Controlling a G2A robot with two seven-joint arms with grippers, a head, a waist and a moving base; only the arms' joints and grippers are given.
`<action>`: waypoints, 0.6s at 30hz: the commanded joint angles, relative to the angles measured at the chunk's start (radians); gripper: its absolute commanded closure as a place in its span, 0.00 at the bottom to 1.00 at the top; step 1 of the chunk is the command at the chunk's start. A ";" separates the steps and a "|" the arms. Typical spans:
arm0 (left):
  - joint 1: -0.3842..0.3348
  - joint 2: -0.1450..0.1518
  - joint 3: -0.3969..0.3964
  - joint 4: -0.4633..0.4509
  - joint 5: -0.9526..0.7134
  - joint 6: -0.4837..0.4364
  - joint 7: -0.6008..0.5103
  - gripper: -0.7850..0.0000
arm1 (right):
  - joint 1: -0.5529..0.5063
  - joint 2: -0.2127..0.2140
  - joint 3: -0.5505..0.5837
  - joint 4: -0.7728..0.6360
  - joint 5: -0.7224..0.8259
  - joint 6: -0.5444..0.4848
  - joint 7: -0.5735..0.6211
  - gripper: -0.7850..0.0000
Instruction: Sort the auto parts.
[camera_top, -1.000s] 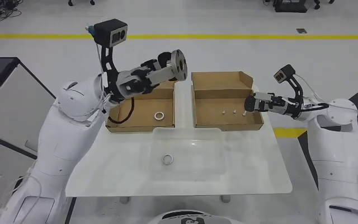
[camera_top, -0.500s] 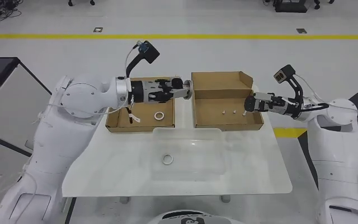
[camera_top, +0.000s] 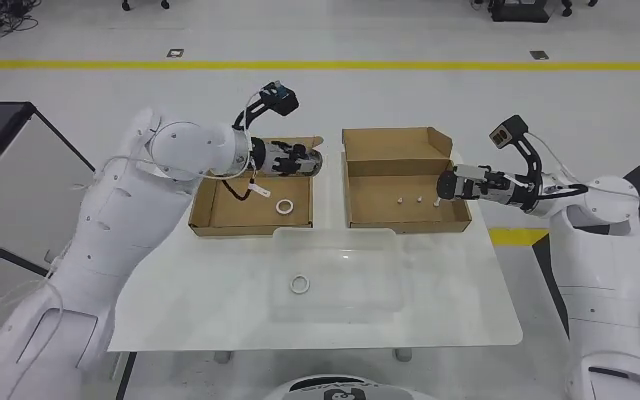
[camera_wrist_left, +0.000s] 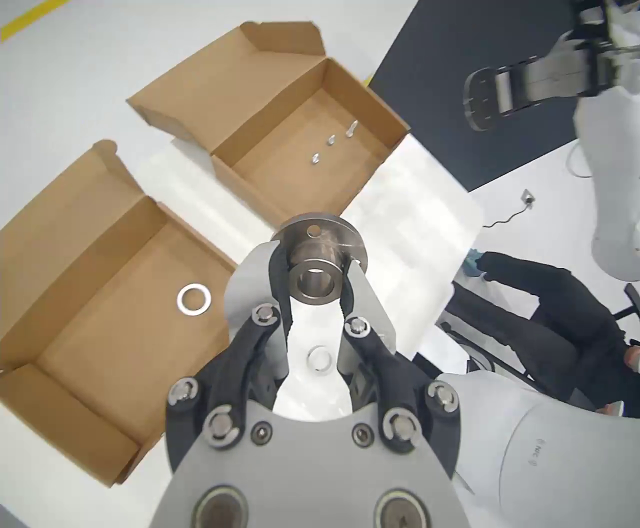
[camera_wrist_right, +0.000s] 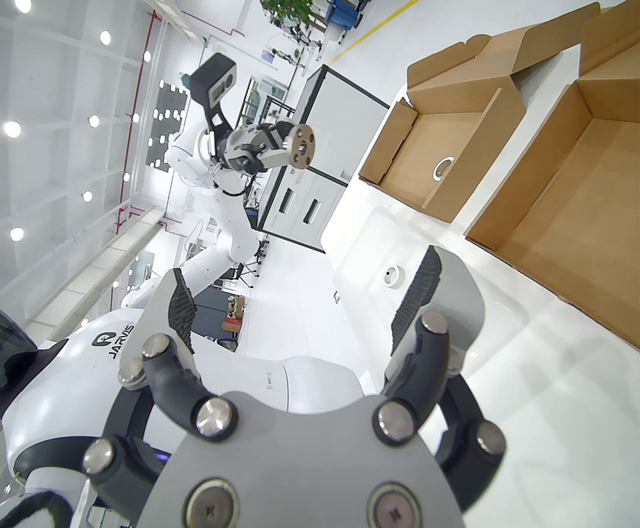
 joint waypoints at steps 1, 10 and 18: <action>-0.027 -0.009 0.032 0.050 0.013 -0.001 0.000 1.00 | 0.000 0.000 0.000 0.000 0.000 0.000 0.000 0.00; -0.122 -0.063 0.180 0.314 0.078 -0.010 -0.002 1.00 | 0.000 0.000 0.000 0.000 0.000 0.000 0.000 0.00; -0.137 -0.079 0.207 0.359 0.064 -0.008 0.002 1.00 | 0.000 0.000 0.000 0.000 0.000 0.000 0.000 0.00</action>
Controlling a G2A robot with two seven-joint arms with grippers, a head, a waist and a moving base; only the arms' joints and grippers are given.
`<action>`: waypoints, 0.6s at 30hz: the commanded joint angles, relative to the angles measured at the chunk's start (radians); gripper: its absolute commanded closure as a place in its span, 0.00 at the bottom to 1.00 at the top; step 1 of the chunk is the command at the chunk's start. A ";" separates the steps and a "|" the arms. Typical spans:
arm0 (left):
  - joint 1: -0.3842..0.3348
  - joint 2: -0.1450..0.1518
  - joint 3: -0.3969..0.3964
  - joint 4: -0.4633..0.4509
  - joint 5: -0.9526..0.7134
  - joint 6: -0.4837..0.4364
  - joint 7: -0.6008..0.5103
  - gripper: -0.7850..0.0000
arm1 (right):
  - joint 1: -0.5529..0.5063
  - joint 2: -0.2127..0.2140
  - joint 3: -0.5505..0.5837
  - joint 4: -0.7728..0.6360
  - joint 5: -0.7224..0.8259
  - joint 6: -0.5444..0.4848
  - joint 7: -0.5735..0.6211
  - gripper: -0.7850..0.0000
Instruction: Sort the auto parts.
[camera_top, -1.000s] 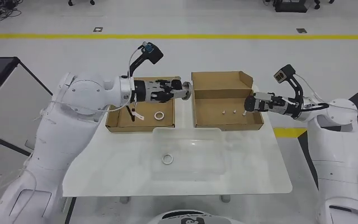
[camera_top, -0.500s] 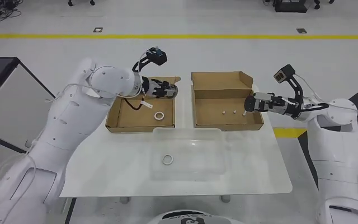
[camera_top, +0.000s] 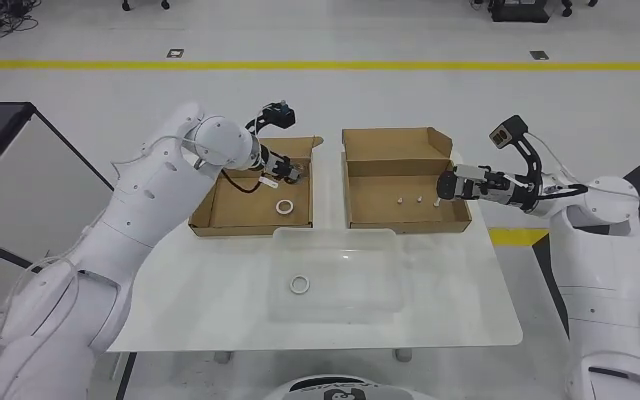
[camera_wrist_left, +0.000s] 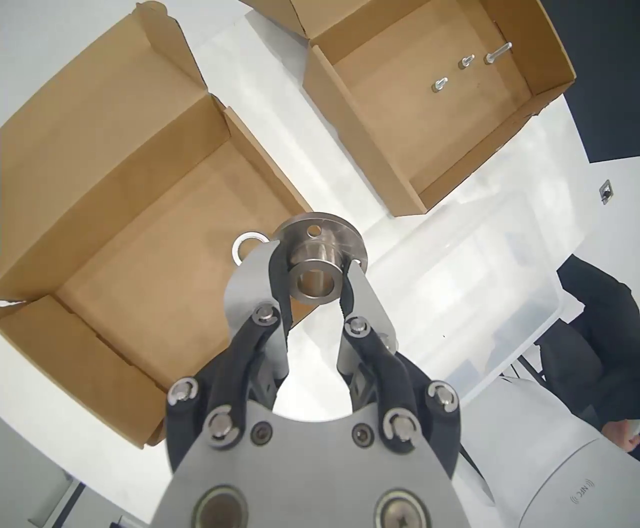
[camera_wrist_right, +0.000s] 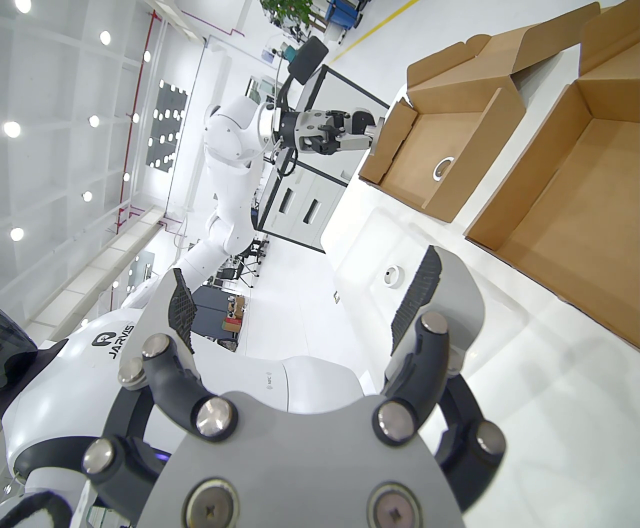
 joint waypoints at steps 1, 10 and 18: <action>0.000 0.000 0.000 0.000 0.000 0.000 0.000 1.00 | 0.000 0.000 0.000 0.000 0.000 0.000 0.000 0.00; 0.028 -0.011 0.029 0.061 0.044 0.070 0.025 1.00 | 0.000 0.000 0.000 0.000 0.000 0.000 0.000 0.00; -0.001 -0.066 0.108 0.239 0.045 0.105 0.049 1.00 | 0.000 0.000 0.000 0.000 0.000 0.000 0.000 0.00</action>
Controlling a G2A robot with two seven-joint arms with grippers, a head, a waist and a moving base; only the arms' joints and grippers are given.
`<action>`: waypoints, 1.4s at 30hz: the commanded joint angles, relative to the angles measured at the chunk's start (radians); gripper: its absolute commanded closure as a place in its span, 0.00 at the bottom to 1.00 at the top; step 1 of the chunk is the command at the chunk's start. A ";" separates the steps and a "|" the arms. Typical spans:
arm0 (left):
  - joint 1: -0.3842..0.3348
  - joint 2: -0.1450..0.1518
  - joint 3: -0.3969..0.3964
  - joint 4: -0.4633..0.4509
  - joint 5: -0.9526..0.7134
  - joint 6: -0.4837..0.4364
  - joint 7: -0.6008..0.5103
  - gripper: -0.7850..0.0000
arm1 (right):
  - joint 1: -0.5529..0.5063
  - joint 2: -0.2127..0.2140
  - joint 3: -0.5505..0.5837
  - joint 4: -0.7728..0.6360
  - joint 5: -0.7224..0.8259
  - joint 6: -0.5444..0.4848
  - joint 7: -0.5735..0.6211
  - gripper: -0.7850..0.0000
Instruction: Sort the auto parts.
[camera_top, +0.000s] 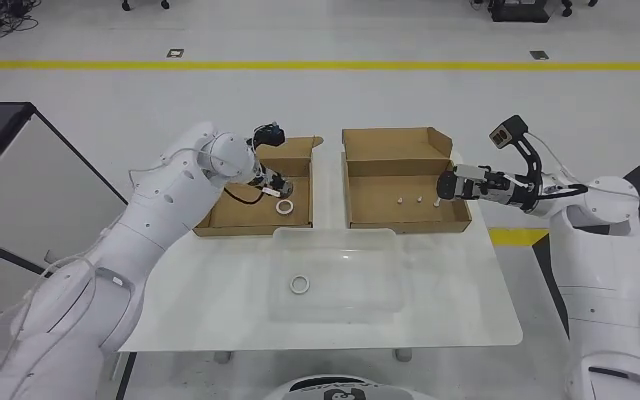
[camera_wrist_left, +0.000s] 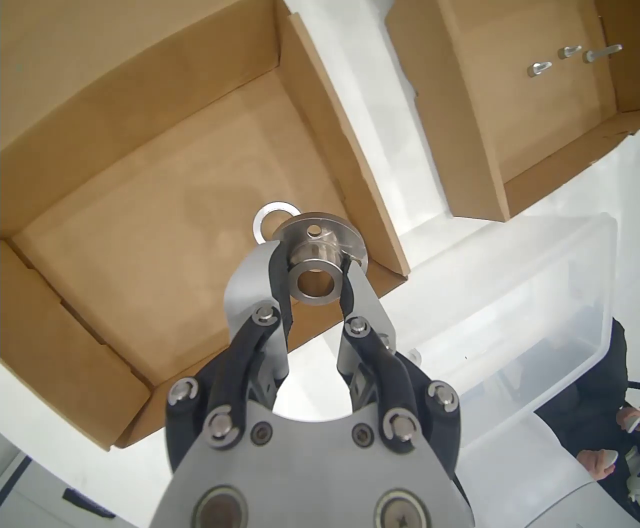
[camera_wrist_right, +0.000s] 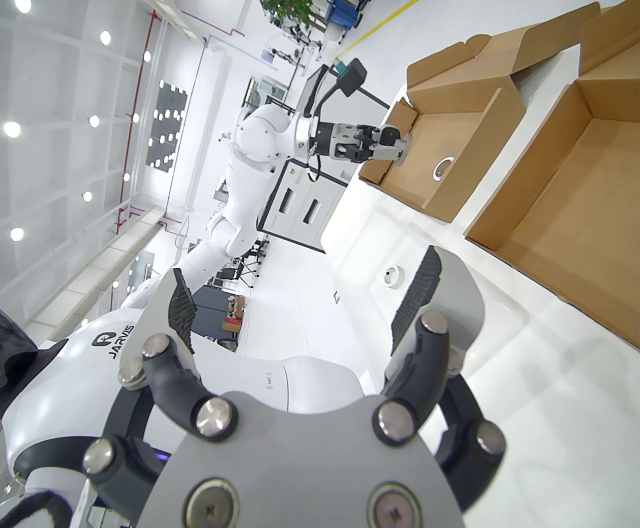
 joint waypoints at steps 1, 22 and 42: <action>-0.010 -0.017 0.024 0.045 0.003 0.011 0.002 1.00 | 0.000 0.000 0.000 0.000 0.000 0.000 0.000 0.00; -0.076 -0.144 0.132 0.374 0.045 0.073 0.003 1.00 | 0.000 0.000 0.000 0.000 0.000 0.000 0.000 0.00; -0.116 -0.226 0.146 0.548 0.066 0.072 0.023 1.00 | 0.000 0.000 0.000 0.000 0.000 0.000 0.000 0.00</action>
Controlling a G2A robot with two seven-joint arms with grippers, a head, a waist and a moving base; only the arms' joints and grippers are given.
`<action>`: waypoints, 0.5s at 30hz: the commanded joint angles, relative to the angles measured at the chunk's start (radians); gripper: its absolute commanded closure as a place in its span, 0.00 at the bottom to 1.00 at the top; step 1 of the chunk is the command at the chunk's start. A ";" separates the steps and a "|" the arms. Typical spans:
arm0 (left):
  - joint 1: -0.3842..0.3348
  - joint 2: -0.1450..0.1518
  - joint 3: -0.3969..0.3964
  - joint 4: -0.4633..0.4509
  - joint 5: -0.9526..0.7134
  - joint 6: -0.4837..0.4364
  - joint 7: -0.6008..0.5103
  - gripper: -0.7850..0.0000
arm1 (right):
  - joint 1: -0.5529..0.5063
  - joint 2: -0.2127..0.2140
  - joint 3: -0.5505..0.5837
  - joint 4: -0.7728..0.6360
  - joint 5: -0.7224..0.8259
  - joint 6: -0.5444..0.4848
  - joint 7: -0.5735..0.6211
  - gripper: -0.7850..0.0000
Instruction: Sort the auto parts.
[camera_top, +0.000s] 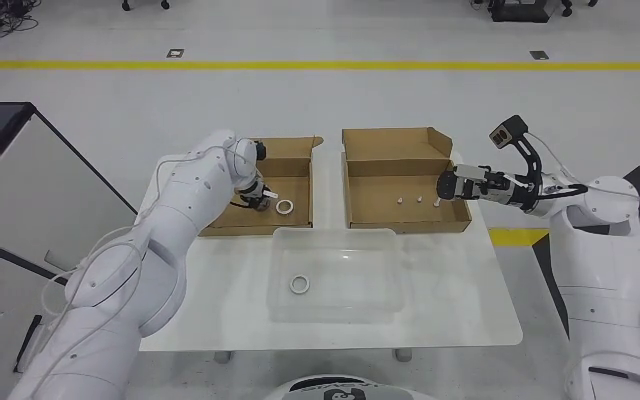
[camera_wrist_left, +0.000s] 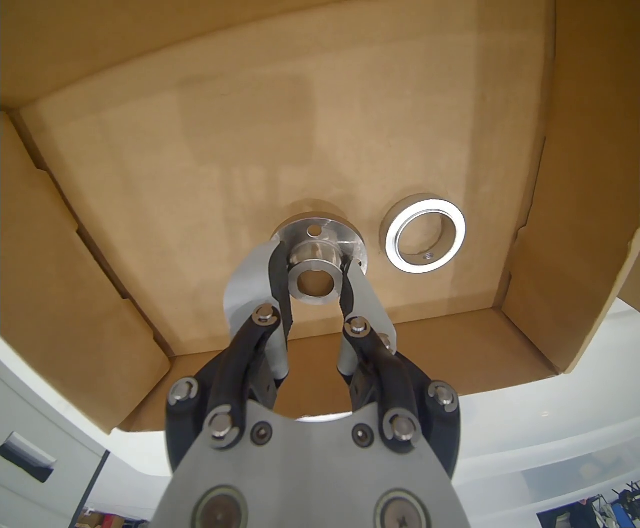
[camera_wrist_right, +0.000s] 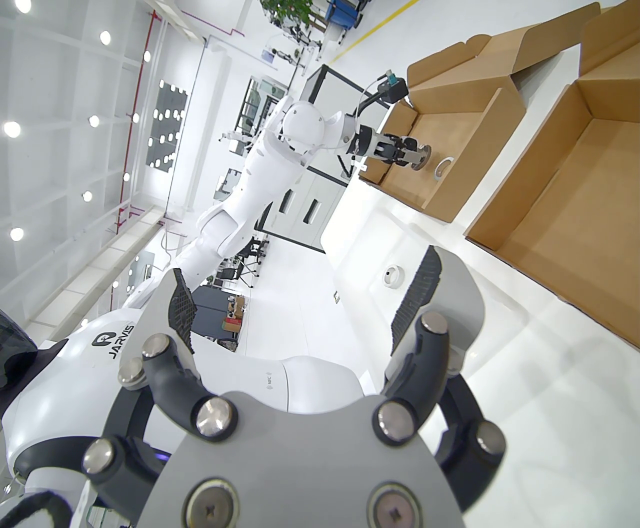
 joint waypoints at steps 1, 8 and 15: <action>0.000 -0.006 0.000 0.009 0.001 -0.005 -0.001 1.00 | 0.000 0.000 0.000 0.000 0.000 0.000 0.000 0.00; 0.001 -0.027 0.001 0.039 0.004 -0.024 -0.003 0.58 | 0.000 0.000 0.000 0.000 0.000 0.000 0.000 0.00; -0.008 -0.042 -0.006 0.075 0.004 -0.042 0.000 0.00 | 0.000 0.000 0.000 0.000 0.000 0.000 0.000 0.00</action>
